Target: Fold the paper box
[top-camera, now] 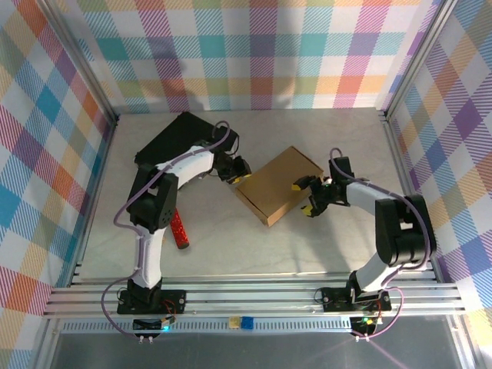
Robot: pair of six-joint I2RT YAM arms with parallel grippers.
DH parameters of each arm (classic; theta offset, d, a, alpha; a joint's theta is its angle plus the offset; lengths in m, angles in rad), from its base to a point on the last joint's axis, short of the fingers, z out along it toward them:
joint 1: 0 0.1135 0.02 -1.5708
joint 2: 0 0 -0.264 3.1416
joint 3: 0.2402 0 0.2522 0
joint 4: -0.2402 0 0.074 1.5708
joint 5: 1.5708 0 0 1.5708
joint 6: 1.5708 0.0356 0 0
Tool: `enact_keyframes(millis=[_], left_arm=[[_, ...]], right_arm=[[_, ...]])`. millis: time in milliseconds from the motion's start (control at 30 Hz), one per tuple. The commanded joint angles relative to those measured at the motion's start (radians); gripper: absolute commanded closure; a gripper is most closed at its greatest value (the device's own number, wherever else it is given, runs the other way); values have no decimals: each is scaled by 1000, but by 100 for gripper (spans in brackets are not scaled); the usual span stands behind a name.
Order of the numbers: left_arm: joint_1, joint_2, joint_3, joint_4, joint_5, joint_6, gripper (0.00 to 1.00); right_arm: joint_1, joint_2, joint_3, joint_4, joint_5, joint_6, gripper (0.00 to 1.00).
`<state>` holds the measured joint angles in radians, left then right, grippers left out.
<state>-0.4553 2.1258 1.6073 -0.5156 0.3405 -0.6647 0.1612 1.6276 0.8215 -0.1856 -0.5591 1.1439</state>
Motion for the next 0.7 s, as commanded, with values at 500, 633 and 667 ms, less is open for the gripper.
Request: enact_keyframes(millis=[500, 633, 667], left_arm=[[-3, -29, 6, 33, 21, -2, 64], [32, -126, 26, -14, -89, 23, 34], [43, -147, 38, -32, -110, 29, 5]], right_arm=[[130, 49, 64, 101, 72, 194, 25], [110, -71, 105, -139, 201, 94, 20], [101, -103, 129, -225, 245, 64, 20]])
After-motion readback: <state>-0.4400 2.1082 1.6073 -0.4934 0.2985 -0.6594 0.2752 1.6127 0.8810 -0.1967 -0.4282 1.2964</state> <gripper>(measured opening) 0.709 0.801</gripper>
